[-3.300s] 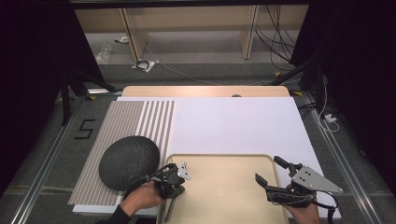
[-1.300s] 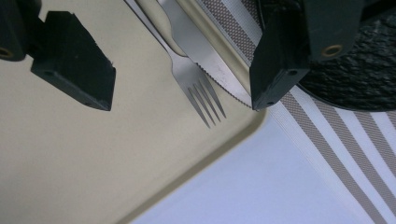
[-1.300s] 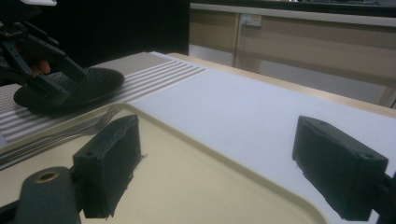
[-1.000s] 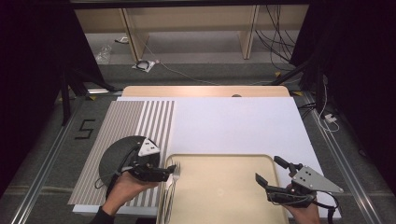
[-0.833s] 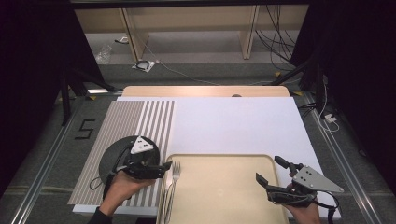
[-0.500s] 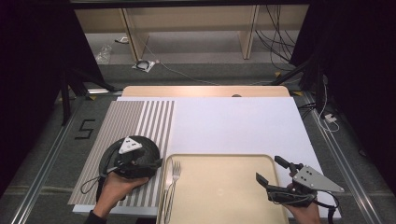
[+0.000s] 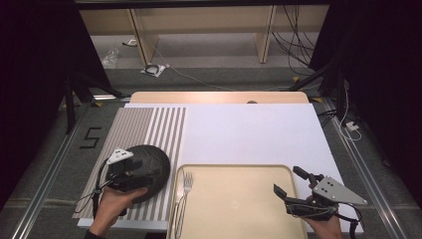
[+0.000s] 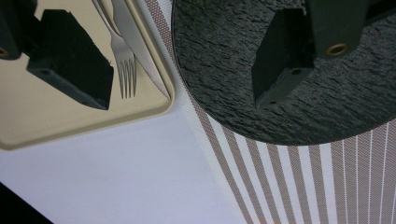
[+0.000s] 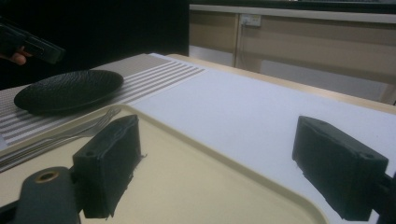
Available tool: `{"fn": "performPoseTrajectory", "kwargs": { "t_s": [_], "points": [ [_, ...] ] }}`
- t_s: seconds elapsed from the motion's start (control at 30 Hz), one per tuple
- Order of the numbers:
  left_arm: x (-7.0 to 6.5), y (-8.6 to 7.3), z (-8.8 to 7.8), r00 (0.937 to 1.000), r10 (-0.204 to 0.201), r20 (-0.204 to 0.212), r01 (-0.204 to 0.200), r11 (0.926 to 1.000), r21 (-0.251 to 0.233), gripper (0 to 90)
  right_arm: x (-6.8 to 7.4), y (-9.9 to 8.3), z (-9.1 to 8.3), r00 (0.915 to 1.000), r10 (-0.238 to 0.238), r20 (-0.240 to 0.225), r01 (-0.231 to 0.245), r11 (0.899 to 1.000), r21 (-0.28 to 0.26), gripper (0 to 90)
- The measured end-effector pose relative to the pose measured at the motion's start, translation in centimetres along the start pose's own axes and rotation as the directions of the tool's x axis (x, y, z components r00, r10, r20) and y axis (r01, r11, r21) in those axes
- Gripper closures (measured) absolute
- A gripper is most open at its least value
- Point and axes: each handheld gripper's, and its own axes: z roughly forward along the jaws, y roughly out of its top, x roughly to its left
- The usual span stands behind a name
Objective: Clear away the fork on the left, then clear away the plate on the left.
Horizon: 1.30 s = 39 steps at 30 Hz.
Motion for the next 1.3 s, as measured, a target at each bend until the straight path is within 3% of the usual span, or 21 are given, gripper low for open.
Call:
{"fn": "performPoseTrajectory", "kwargs": {
  "t_s": [0.33,0.4,0.73,0.83,0.87,0.9,1.17,1.2,1.23,1.3],
  "points": [
    [1.2,-0.7,-0.8,0.996,-0.082,-0.035,0.081,0.9963,-0.03,20.4,0.1,0.0,0.0,1.0,-0.008,0.0,0.008,1.0,0.002,16.3],
    [1.7,-1.0,-1.1,0.9926,-0.113,-0.043,0.112,0.9932,-0.031,20.4,0.1,0.0,0.0,1.0,-0.008,0.0,0.008,1.0,0.0,16.3],
    [2.9,-2.1,-1.7,0.9779,-0.188,-0.091,0.185,0.9817,-0.046,20.2,0.2,0.1,0.0,0.9999,-0.011,-0.003,0.011,1.0,0.0,16.3],
    [3.4,-2.4,-2.2,0.9675,-0.233,-0.099,0.227,0.9714,-0.07,20.1,0.2,0.1,0.1,0.9999,-0.013,-0.005,0.013,1.0,-0.001,16.3],
    [3.4,-2.4,-2.2,0.9675,-0.233,-0.099,0.227,0.9714,-0.07,20.2,0.2,0.1,0.1,0.9999,-0.013,-0.005,0.013,1.0,-0.001,16.3],
    [3.6,-2.6,-2.3,0.9609,-0.257,-0.104,0.25,0.9655,-0.074,20.2,0.2,0.1,0.1,1.0,-0.008,-0.004,0.008,1.0,0.004,16.4],
    [4.3,-3.5,-2.9,0.9439,-0.302,-0.134,0.292,0.9524,-0.089,20.0,0.2,0.1,0.0,0.9999,-0.012,-0.003,0.012,1.0,0.007,16.3],
    [4.6,-3.7,-3.2,0.9337,-0.326,-0.148,0.313,0.9439,-0.105,19.7,0.3,0.2,0.0,0.9999,-0.014,-0.004,0.014,1.0,0.005,16.3],
    [4.6,-3.7,-3.2,0.9337,-0.326,-0.148,0.313,0.9439,-0.105,19.5,0.3,0.2,0.0,0.9999,-0.014,-0.004,0.014,1.0,0.005,16.3],
    [5.1,-4.1,-3.7,0.913,-0.378,-0.154,0.36,0.9237,-0.131,19.4,0.3,0.2,0.0,0.9999,-0.015,-0.004,0.015,1.0,0.004,16.3]
  ]
}}
